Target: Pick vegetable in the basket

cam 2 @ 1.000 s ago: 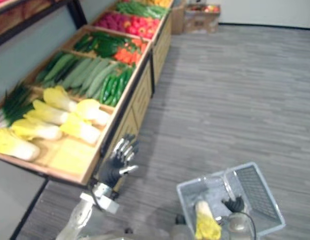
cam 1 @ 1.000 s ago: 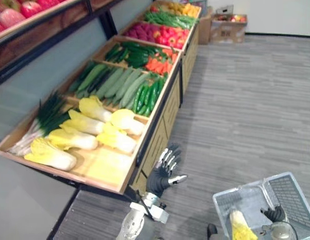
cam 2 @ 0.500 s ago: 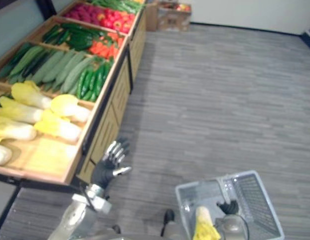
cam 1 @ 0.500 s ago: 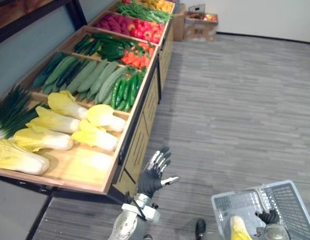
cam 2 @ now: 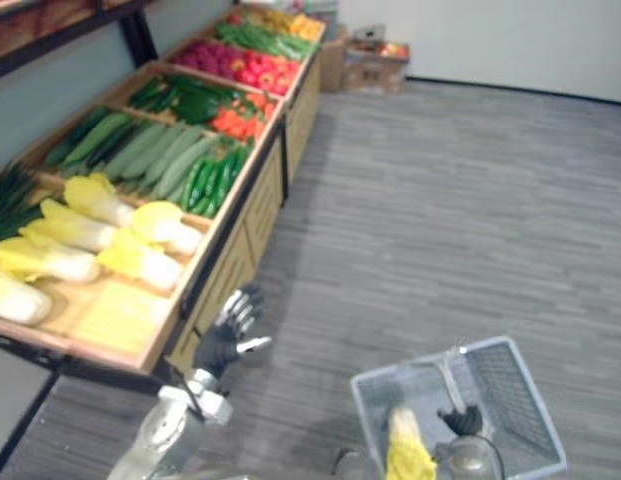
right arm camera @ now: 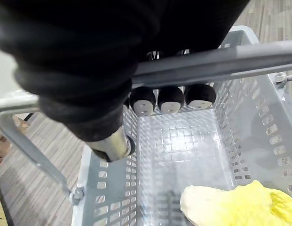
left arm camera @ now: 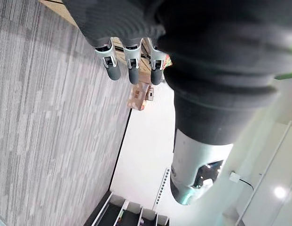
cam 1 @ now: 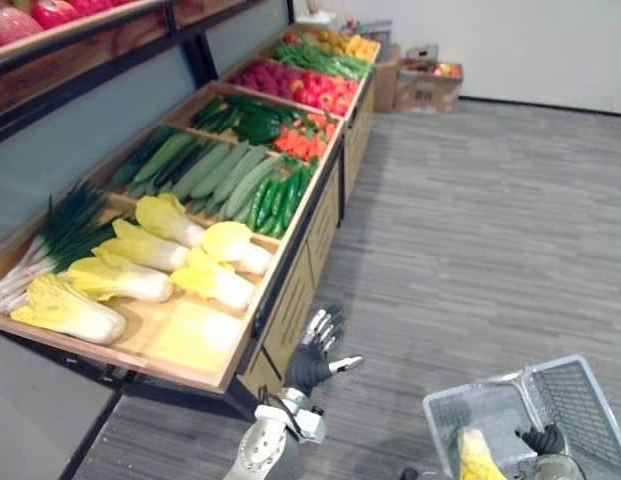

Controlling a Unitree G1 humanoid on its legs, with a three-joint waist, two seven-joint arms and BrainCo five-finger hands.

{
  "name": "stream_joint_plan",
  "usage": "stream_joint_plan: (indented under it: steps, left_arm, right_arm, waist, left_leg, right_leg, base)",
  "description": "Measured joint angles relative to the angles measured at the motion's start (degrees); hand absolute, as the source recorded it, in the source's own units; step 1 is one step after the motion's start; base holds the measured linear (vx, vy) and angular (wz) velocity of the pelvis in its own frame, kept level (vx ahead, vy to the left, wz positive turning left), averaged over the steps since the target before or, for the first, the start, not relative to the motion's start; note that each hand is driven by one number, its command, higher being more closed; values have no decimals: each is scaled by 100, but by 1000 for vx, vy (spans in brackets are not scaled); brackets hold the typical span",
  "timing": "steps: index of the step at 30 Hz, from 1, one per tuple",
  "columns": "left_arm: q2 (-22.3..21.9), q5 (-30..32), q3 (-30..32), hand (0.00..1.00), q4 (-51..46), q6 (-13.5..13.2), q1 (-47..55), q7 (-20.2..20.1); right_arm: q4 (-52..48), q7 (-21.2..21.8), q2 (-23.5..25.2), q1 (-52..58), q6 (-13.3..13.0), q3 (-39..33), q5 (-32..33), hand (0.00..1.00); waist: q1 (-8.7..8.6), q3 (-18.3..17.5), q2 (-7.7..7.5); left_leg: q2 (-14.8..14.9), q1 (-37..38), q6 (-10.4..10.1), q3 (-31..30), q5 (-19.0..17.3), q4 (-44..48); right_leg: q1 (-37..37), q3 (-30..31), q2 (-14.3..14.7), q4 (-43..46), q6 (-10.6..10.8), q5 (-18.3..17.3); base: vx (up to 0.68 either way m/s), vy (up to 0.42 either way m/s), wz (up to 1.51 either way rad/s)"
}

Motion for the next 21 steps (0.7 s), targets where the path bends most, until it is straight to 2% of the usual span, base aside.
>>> stream_joint_plan:
  steps: [1, 2, 3, 4, 5, 6, 7, 8, 9, 10, 12, 13, 15, 16, 17, 18, 19, 20, 21]
  left_arm:
    - [12, -1, 11, 0, 68, 28, -7, 4]
    - [22, 0, -13, 0, 78, 67, 74, -1]
    - [2, -1, -32, 0, 76, 68, 139, -3]
    - [-7, 0, -36, 0, 68, 67, 163, -6]
    - [-19, 0, -9, 0, 68, 63, 162, -9]
    - [-16, -1, 11, 0, 54, 53, 160, -9]
    - [-15, 0, 14, 0, 26, 51, 184, -9]
    - [-30, 6, 46, 0, -63, 31, 279, -4]
    - [-41, 9, 48, 0, -66, 28, 316, -4]
    - [-92, 49, 66, 0, -63, 31, 410, 17]
    - [-225, 49, 80, 0, -50, 49, 542, 44]
    - [-248, 59, 108, 0, -39, 53, 567, 55]
    - [-305, 114, 242, 0, -40, 53, 578, 62]
    - [-326, 171, 331, 0, -40, 50, 604, 75]
    - [-368, 179, 410, 0, -54, 44, 582, 81]
    - [-359, 197, 444, 0, -51, 46, 528, 104]
    - [-312, 238, 475, 0, -51, 46, 513, 144]
    - [-179, 285, 467, 0, -64, 48, 501, 185]
    - [-128, 286, 466, 0, -95, 51, 514, 193]
  right_arm:
    - [13, 1, -40, 7, -4, -2, 0, 100]
    - [15, 3, -107, 6, -3, -12, 2, 100]
    - [12, -9, -163, -8, 0, -35, 2, 100]
    - [13, -12, -229, -51, 14, -30, 1, 100]
    - [17, -32, -301, -161, 20, -8, 1, 100]
    - [25, -41, -364, -264, 22, -7, -5, 100]
    - [33, -44, -383, -273, 22, 3, -6, 100]
    - [79, -49, -414, -311, 22, 91, -4, 100]
    - [99, -48, -423, -326, 24, 132, -4, 100]
    - [129, -48, -431, -404, 27, 239, -9, 100]
    - [160, -57, -461, -603, 74, 470, -136, 100]
    - [183, -57, -433, -722, 93, 644, -181, 100]
    - [158, -51, -419, -846, 89, 865, -233, 100]
    - [128, -47, -395, -854, 65, 943, -259, 100]
    - [129, -49, -337, -857, 58, 946, -272, 100]
    - [130, -52, -288, -858, 60, 929, -302, 100]
    - [140, -25, -254, -843, 60, 940, -406, 100]
    - [177, -17, -196, -815, 57, 957, -500, 100]
    - [211, -5, -174, -815, 57, 1000, -514, 100]
  waist:
    - [4, 23, 20]
    - [74, 42, 17]
    - [113, 41, 69]
    - [182, 49, 87]
    - [246, 77, 30]
    - [250, 104, -7]
    - [256, 108, 6]
    - [308, 129, 75]
    - [345, 117, 125]
    - [393, 127, 241]
    - [574, 179, 386]
    - [687, 170, 333]
    - [790, 108, 168]
    - [821, 11, -11]
    - [786, -56, -78]
    - [798, -15, -224]
    - [793, 1, -321]
    - [778, 37, -464]
    - [783, 50, -534]
  left_leg:
    - [28, -259, 274, -82, 117, 566]
    - [-18, -693, 742, -318, 654, 1387]
    - [-38, -969, 717, -499, 1087, 1795]
    - [-226, -1139, 338, -600, 918, 1895]
    - [-679, -1288, 99, -649, 665, 1617]
    - [-1061, -1364, -56, -638, 623, 914]
    - [-1165, -1364, -84, -627, 647, 472]
    - [-1209, -1341, -175, -631, 837, -448]
    - [-1173, -1324, -217, -651, 985, -906]
    - [-1040, -1280, -363, -664, 1300, -1715]
    - [-751, -1261, -474, -659, 1449, -2208]
    - [-704, -1225, -438, -591, 1748, -2095]
    - [-835, -1189, -344, -443, 1873, -1918]
    - [-1040, -1184, -239, -297, 1802, -1828]
    - [-1195, -1174, 84, -153, 1605, -1677]
    - [-1306, -1136, 217, -38, 1390, -1483]
    - [-1403, -1072, 276, 0, 1209, -1281]
    - [-1533, -878, 363, 11, 997, -1077]
    - [-1593, -731, 377, -15, 892, -1050]
  right_leg:
    - [28, -26, 29, 39, -22, -31]
    - [154, 46, 107, -149, -34, -33]
    - [345, 133, 187, -533, -56, -19]
    - [474, 216, 154, -838, -73, -8]
    - [563, 322, -17, -1124, -191, 68]
    - [582, 353, -155, -1260, -202, 85]
    - [592, 359, -163, -1302, -209, 99]
    - [614, 358, -87, -1329, -208, 192]
    - [612, 359, -15, -1330, -204, 224]
    - [629, 380, 172, -1329, -205, 224]
    - [692, 602, 448, -1310, -199, 220]
    - [672, 835, 452, -1210, -120, 154]
    - [539, 1119, 276, -1016, 26, -20]
    - [410, 1292, 26, -776, 207, -236]
    - [186, 1303, -158, 17, 344, -484]
    - [-188, 1374, -347, 1034, 481, -653]
    - [-466, 1421, -489, 1901, 589, -612]
    - [-649, 1402, -697, 2663, 1070, -321]
    - [-686, 1364, -792, 2949, 1352, -136]
  base:
    - [-36, -136, -19]
    - [-49, -143, -19]
    - [23, -149, -35]
    - [78, -65, -33]
    - [101, -53, -28]
    - [72, -20, -12]
    - [51, 0, 4]
    - [34, 25, 4]
    - [71, 58, -5]
    - [114, 85, -26]
    - [217, 141, -75]
    - [243, 142, -96]
    - [316, 164, -88]
    - [463, 186, -66]
    - [419, 156, -45]
    - [427, 146, -14]
    - [436, 166, 2]
    - [456, 154, 15]
    - [480, 113, 30]
